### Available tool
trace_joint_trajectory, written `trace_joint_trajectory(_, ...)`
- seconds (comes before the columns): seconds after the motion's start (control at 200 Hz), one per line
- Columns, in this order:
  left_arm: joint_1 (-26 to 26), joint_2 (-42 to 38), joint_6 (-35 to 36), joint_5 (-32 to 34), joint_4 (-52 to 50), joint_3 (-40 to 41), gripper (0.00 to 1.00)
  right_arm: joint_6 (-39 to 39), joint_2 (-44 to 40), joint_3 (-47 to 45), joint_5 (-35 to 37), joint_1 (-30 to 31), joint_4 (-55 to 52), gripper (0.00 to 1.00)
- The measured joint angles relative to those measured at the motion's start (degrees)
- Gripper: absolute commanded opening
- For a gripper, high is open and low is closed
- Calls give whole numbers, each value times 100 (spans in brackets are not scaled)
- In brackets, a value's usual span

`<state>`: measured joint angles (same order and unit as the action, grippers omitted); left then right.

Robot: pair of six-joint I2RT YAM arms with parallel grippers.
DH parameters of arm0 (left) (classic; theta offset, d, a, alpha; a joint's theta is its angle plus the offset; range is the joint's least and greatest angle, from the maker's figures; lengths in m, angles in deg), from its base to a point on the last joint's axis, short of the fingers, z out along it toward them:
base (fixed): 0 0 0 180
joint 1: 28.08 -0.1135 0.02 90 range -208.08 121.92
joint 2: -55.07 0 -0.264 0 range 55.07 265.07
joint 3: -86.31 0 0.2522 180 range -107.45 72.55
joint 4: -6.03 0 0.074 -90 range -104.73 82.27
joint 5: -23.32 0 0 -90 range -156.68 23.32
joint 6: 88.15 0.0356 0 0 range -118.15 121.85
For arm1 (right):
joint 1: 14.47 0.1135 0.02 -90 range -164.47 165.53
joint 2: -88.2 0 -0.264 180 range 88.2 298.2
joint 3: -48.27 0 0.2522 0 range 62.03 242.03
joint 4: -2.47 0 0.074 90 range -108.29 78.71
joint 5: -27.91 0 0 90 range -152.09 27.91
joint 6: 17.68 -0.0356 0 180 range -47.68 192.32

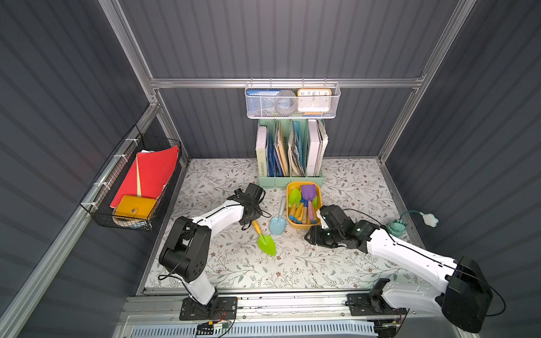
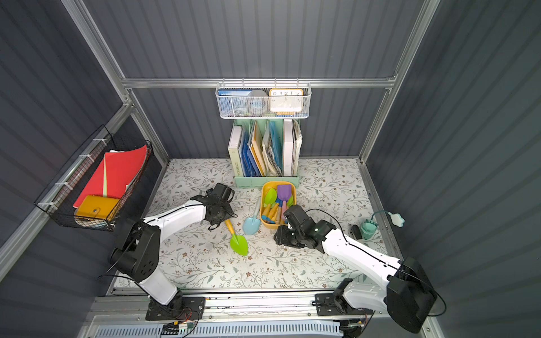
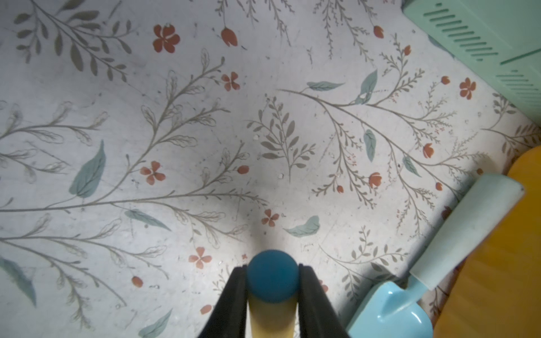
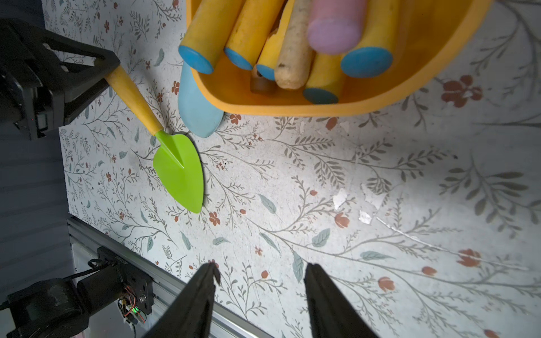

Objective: Put the shovel into the storage box
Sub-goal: Move the shovel to the center of the board.

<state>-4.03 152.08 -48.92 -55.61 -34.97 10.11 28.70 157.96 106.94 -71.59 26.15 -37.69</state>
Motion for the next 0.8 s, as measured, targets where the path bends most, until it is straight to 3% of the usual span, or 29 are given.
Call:
trace_joint_trajectory(0.08,-9,0,2,15,2,11,34,31,125,22,-44,11,7,55)
trace_joint_trajectory(0.175,-9,-7,44,17,0,72,50,70,203,44,-79,42,2,55)
trace_joint_trajectory(0.295,-9,-83,24,31,-72,184,61,114,260,120,-105,116,11,55)
trace_joint_trajectory(0.555,-9,-557,153,-22,-199,212,68,229,380,181,-199,262,127,55)
trace_joint_trajectory(0.8,-9,-323,852,-568,-199,-203,70,232,385,181,-203,273,219,55)
